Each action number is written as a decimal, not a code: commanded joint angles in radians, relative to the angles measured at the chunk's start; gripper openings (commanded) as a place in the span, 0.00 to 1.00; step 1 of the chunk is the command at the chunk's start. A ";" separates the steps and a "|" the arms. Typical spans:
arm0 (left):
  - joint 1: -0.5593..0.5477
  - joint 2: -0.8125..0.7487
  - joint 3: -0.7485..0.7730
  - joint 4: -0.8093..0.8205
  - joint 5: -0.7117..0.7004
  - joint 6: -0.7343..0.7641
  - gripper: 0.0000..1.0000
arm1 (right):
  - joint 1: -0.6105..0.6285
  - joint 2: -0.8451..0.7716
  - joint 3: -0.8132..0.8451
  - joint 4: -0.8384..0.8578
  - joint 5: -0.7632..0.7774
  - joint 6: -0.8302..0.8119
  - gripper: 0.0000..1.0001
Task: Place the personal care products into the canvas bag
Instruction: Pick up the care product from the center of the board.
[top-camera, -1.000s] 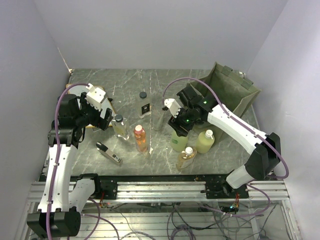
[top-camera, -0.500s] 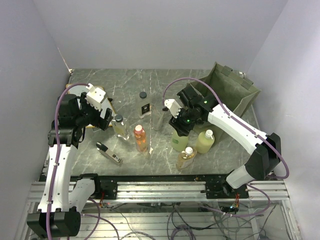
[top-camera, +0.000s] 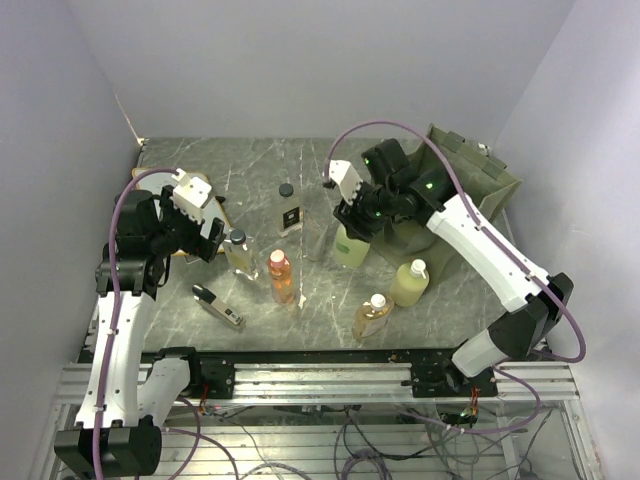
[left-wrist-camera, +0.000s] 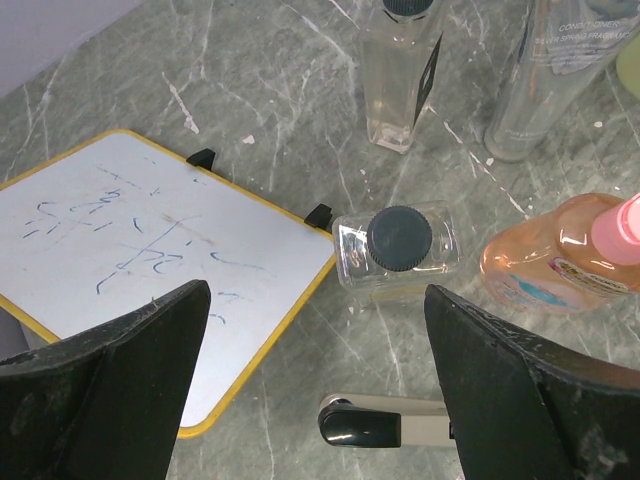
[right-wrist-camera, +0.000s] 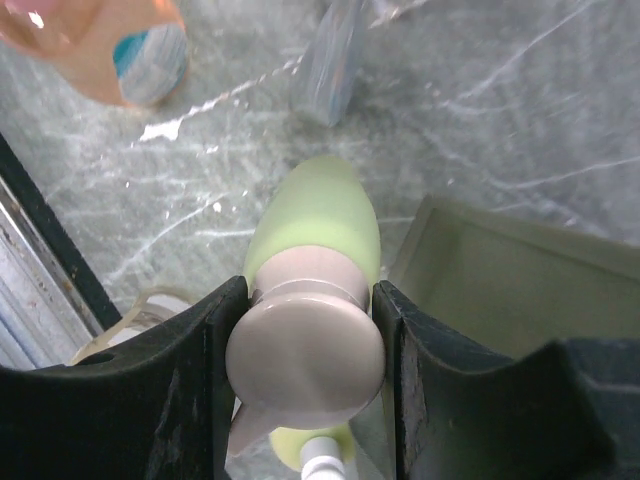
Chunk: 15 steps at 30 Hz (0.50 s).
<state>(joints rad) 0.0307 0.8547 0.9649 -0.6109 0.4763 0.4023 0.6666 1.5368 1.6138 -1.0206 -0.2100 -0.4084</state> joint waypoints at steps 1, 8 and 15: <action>-0.008 -0.002 0.004 0.025 0.036 0.010 0.99 | -0.004 0.000 0.195 0.034 0.013 -0.017 0.00; -0.009 0.005 0.015 0.021 0.059 0.009 0.99 | -0.008 0.050 0.444 0.013 0.041 -0.007 0.00; -0.012 0.049 0.055 -0.001 0.046 -0.021 0.99 | -0.054 0.110 0.708 -0.002 0.092 0.011 0.00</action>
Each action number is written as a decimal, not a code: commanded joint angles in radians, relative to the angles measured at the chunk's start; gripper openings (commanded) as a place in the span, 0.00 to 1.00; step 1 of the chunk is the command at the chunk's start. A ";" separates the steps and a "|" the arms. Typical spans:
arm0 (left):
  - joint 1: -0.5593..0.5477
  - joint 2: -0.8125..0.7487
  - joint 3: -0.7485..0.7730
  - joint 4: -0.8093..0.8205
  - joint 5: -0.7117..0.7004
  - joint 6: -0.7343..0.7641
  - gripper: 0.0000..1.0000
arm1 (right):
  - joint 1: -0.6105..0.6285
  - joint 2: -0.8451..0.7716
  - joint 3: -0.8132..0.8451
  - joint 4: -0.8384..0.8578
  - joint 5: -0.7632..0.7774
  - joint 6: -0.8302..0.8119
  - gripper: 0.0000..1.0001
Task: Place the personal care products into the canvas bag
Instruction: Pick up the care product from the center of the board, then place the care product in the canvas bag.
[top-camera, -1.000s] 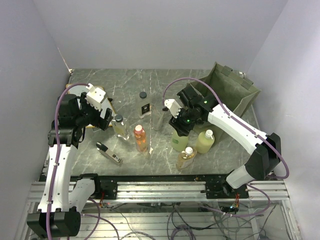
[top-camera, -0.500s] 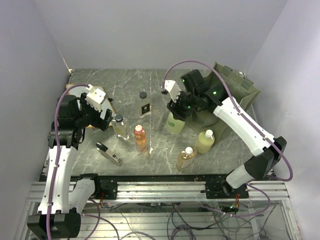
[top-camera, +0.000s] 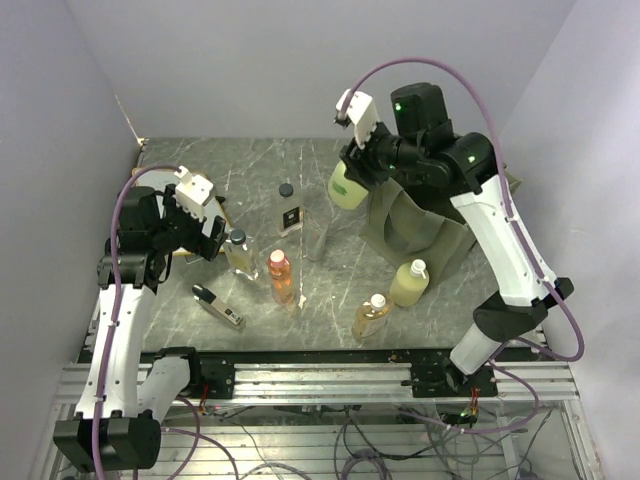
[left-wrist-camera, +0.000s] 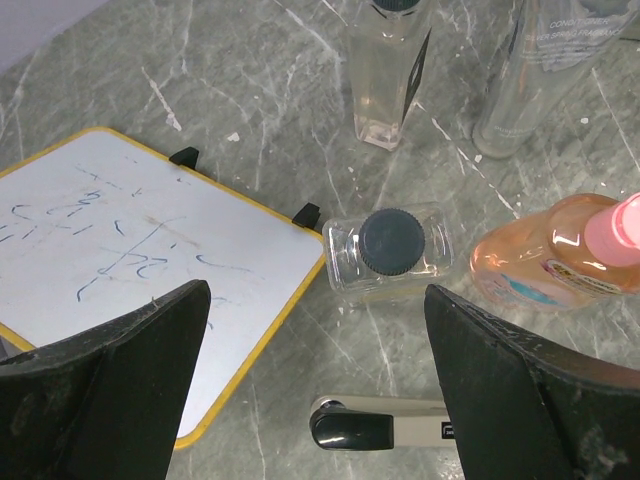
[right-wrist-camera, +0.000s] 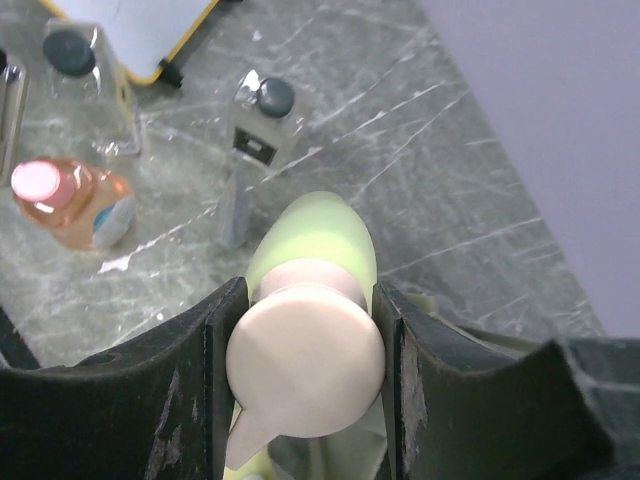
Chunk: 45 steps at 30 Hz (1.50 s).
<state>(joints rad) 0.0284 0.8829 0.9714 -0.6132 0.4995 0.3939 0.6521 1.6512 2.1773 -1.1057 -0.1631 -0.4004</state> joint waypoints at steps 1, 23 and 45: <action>-0.011 0.023 0.051 -0.003 0.023 -0.011 0.99 | -0.060 -0.001 0.175 0.091 0.044 0.009 0.00; -0.029 0.007 0.038 0.012 0.021 -0.031 0.99 | -0.407 -0.104 0.290 0.187 -0.019 0.120 0.00; -0.066 0.011 0.088 0.013 -0.021 -0.031 0.99 | -0.515 -0.161 0.070 0.282 0.025 0.192 0.00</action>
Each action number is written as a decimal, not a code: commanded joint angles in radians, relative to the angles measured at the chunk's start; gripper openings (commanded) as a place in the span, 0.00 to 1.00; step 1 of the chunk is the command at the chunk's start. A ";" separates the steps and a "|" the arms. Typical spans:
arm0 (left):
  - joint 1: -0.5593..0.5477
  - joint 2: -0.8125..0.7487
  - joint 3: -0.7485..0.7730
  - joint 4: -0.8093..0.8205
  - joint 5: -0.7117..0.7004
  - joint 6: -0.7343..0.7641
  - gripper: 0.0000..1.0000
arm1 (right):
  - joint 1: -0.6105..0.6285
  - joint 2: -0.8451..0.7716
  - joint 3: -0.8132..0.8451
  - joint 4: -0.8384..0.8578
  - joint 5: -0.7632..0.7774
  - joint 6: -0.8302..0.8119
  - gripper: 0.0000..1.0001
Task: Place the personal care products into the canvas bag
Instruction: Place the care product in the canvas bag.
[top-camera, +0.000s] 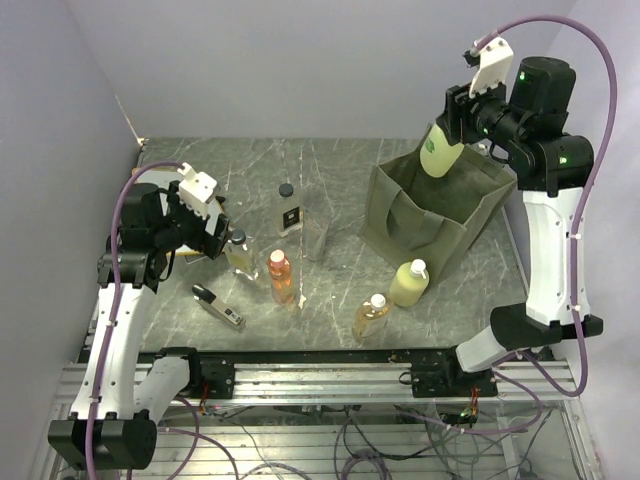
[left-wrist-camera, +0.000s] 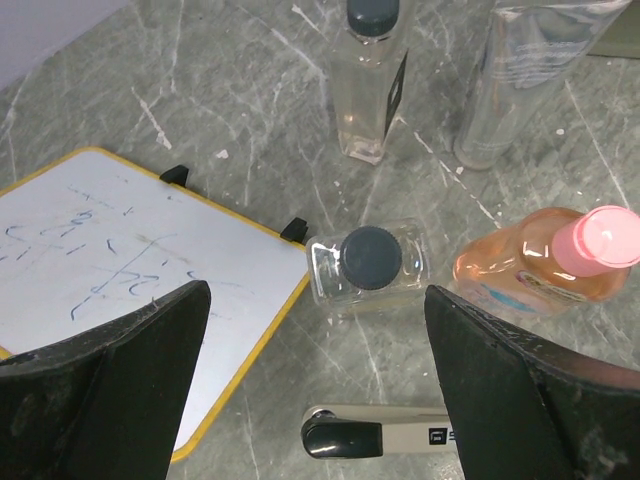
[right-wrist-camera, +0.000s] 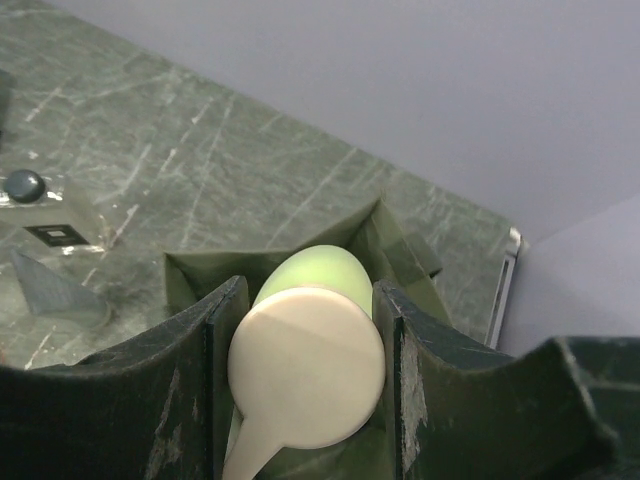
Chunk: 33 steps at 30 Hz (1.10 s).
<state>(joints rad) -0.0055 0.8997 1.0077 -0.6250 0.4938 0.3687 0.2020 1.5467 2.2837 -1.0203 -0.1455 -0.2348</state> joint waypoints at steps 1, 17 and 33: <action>-0.035 0.000 0.059 0.028 -0.021 -0.004 0.99 | -0.085 -0.064 -0.066 0.207 -0.010 0.036 0.00; -0.067 -0.039 0.034 0.089 0.022 -0.012 0.99 | -0.239 -0.066 -0.449 0.401 -0.119 0.247 0.00; -0.068 -0.070 0.017 0.084 0.045 -0.002 0.99 | -0.126 -0.022 -0.649 0.553 0.102 0.289 0.00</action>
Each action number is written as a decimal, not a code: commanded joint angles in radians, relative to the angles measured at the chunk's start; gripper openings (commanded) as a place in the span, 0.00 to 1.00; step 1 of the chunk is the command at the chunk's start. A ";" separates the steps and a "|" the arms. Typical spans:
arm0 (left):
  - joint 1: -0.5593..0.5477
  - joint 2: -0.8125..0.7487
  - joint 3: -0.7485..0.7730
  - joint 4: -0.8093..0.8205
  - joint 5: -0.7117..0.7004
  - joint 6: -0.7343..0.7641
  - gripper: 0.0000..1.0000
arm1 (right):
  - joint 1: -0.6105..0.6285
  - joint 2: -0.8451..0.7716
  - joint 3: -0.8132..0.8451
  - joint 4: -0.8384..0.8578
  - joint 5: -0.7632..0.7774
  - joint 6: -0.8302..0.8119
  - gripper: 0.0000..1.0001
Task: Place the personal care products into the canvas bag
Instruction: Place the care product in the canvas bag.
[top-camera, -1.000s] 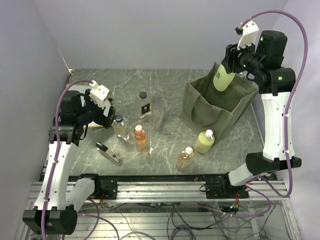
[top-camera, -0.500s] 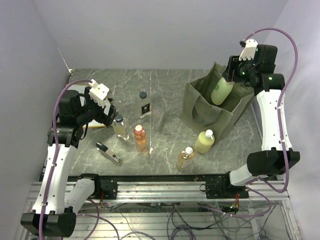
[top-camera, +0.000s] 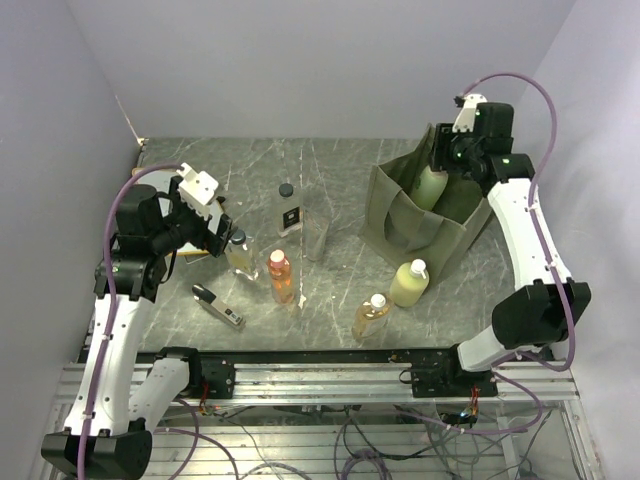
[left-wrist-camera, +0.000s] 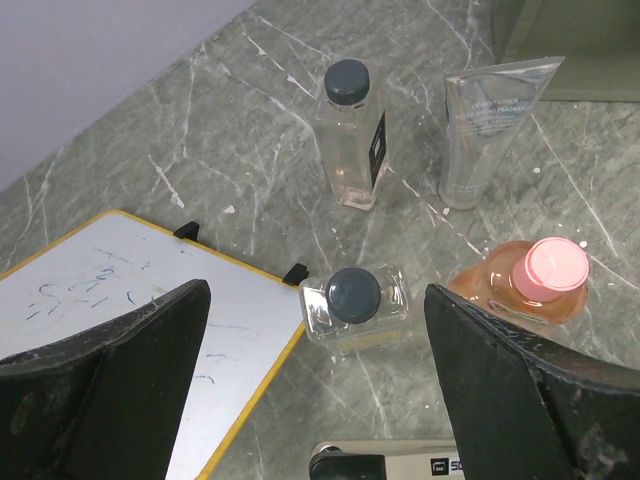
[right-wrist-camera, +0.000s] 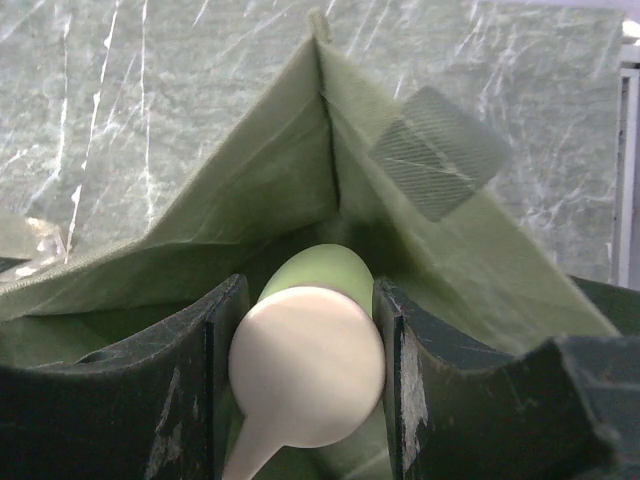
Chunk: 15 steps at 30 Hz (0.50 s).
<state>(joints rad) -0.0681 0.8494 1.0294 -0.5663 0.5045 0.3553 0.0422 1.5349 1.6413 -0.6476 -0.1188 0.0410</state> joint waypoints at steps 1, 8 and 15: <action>-0.006 -0.022 -0.005 0.023 0.035 0.014 0.99 | 0.040 -0.007 -0.019 0.190 0.093 0.013 0.00; -0.006 -0.020 -0.010 0.017 0.055 0.024 0.99 | 0.057 0.011 -0.100 0.262 0.133 0.025 0.00; -0.007 -0.031 -0.026 0.025 0.055 0.038 0.99 | 0.081 -0.009 -0.216 0.376 0.162 0.043 0.00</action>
<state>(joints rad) -0.0681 0.8345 1.0176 -0.5655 0.5282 0.3748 0.1024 1.5696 1.4483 -0.4767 0.0120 0.0616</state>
